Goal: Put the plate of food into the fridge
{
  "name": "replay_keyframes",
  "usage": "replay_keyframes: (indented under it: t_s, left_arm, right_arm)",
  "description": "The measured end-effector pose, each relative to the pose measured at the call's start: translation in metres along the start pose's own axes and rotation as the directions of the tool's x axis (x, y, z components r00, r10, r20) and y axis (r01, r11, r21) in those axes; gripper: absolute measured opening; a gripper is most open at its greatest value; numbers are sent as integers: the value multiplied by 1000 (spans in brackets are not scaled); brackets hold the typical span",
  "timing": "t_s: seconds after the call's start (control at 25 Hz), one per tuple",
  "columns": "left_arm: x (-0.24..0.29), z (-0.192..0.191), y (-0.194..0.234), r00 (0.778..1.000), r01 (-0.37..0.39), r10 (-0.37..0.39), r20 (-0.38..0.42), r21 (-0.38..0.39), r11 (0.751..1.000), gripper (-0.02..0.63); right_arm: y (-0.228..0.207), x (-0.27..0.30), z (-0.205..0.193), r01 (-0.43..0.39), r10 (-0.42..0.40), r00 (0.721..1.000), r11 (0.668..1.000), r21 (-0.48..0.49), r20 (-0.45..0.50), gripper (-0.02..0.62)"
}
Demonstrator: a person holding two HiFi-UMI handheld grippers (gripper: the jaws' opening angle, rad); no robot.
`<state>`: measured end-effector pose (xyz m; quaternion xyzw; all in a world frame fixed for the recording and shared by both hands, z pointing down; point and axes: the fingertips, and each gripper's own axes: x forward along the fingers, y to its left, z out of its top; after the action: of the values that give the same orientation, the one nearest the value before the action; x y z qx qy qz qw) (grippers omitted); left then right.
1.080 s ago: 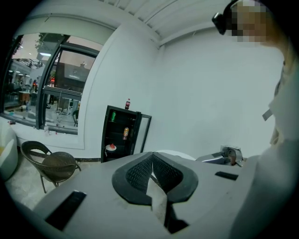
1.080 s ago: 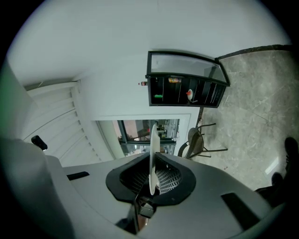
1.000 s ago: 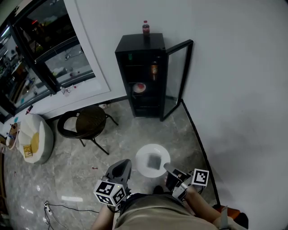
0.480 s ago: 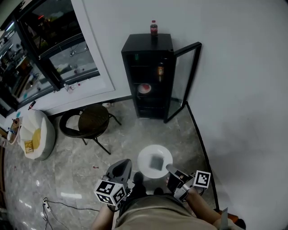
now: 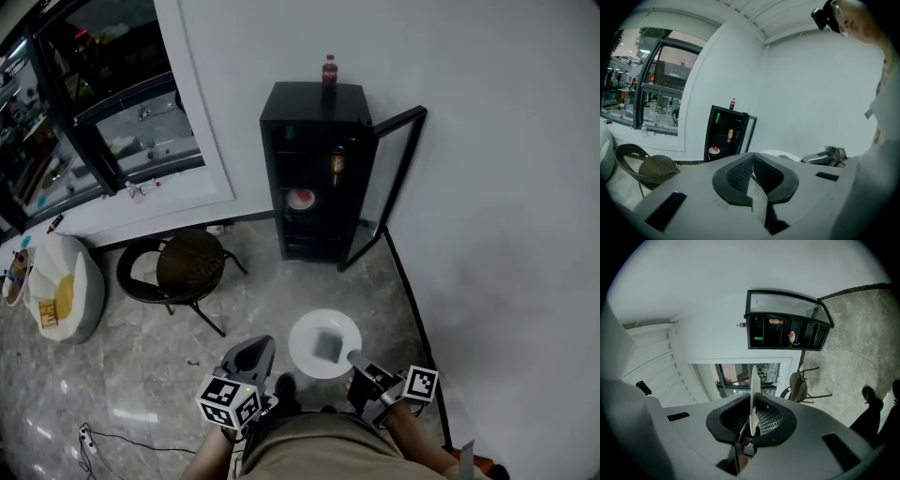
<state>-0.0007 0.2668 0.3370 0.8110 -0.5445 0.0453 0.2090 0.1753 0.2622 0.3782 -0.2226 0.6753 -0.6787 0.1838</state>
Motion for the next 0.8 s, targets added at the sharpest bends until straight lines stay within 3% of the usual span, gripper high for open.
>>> replay_keyframes:
  t_s: [0.8]
  left_arm:
    - [27,20,94,993,116,-116,4,-61,991,11]
  right_arm:
    - [7,90,-4,27,-26,996,1000,-9,82,35]
